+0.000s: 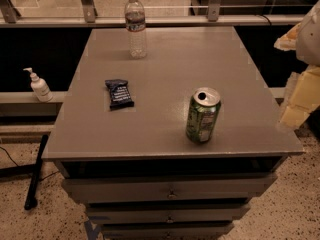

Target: Move green can near water bottle

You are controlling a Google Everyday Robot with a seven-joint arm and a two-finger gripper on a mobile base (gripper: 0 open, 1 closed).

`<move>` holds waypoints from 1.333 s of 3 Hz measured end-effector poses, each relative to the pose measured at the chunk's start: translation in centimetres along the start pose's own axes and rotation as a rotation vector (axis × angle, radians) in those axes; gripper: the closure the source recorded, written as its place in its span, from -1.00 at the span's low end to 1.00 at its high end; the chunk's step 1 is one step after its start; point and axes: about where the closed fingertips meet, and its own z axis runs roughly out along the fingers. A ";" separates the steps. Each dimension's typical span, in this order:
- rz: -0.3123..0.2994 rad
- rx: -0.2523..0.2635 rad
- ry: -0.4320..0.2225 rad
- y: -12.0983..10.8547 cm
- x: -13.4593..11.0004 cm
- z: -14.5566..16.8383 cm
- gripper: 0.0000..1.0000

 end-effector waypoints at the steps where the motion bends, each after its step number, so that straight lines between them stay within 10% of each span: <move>1: 0.000 0.000 0.000 0.0 0.0 0.0 -1.00; 2: 0.023 -0.017 -0.095 -0.3 0.1 1.8 -1.00; 4: 0.078 -0.117 -0.488 -1.0 0.0 9.5 -1.00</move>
Offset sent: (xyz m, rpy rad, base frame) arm 0.0332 -0.0033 -0.0665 0.4356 -0.0101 0.0249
